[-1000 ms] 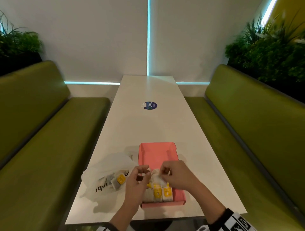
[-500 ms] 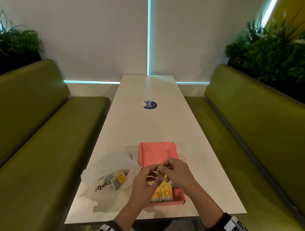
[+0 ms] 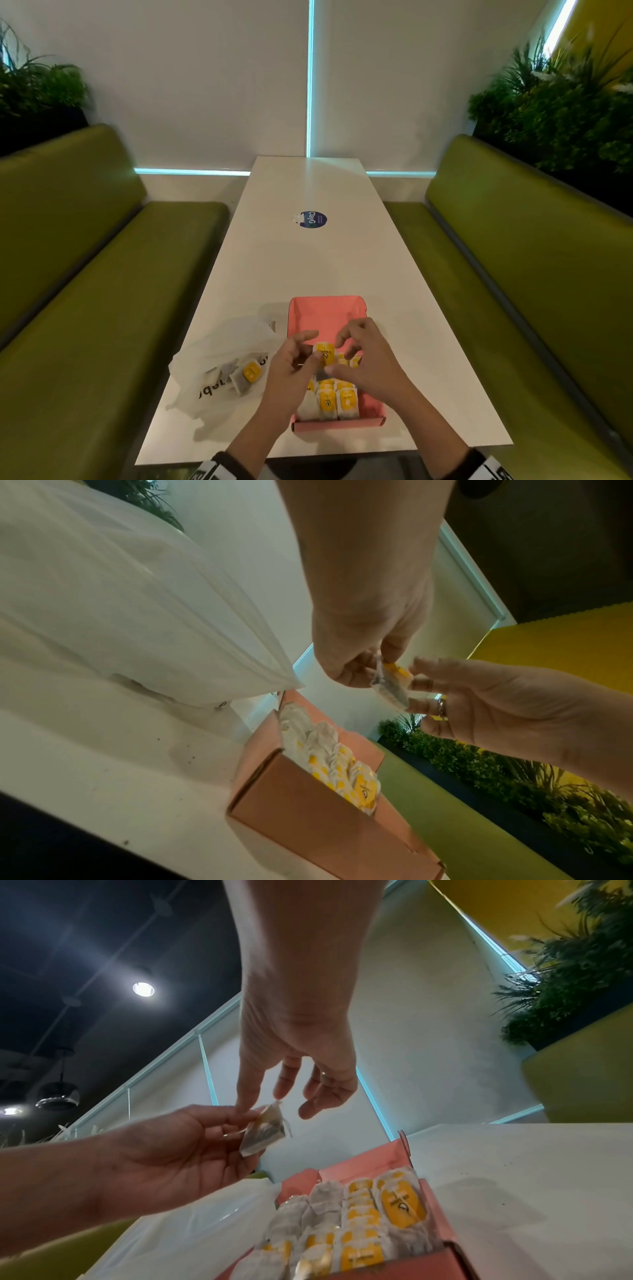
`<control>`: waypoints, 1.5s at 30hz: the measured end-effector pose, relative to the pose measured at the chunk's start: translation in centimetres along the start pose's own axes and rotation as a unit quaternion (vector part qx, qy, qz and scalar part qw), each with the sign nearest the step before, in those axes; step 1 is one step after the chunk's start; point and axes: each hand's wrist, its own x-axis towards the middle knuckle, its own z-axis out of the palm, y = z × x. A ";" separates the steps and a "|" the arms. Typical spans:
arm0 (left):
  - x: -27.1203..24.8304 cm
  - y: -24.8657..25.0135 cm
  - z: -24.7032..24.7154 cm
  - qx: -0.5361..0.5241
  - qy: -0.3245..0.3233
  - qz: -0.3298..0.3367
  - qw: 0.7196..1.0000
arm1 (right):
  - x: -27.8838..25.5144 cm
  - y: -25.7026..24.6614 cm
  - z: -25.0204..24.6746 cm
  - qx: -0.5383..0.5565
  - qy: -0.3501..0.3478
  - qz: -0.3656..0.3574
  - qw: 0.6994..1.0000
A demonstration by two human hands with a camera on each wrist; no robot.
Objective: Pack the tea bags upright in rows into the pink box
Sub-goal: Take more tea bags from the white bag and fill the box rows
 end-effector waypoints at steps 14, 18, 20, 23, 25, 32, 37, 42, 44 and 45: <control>0.1 0.0 -0.3 0.005 0.011 0.058 0.998 | 0.0 0.4 -0.2 0.043 -0.010 0.027 0.999; 0.2 -0.4 -0.4 0.052 0.019 0.117 0.992 | -0.2 -0.3 -0.6 0.104 -0.058 0.070 0.990; 0.3 -0.4 -0.3 0.091 0.032 0.168 0.981 | -0.1 -0.4 -0.4 0.087 -0.059 0.090 0.990; 0.3 -0.3 -0.1 0.124 0.049 0.252 0.959 | 0.1 -0.1 0.2 0.016 -0.072 0.116 0.991; 0.3 -0.3 0.2 0.139 0.050 0.300 0.942 | 0.3 0.5 0.7 -0.039 -0.081 0.120 0.989; 0.0 -0.9 0.7 0.143 0.064 0.346 0.925 | 0.7 1.5 1.8 -0.113 -0.007 0.061 0.992; 0.0 -1.1 0.7 0.128 0.052 0.332 0.933 | 0.6 1.0 1.4 -0.060 -0.049 0.045 0.996; 0.3 -1.3 0.4 0.123 0.055 0.304 0.943 | 0.1 0.5 0.6 0.142 -0.093 0.095 0.981; 0.0 -1.1 0.6 0.106 0.054 0.289 0.950 | 0.1 0.5 0.5 0.160 -0.081 0.105 0.978; -0.2 -1.0 0.8 0.092 0.051 0.264 0.959 | 0.2 0.7 0.5 0.164 -0.073 0.107 0.978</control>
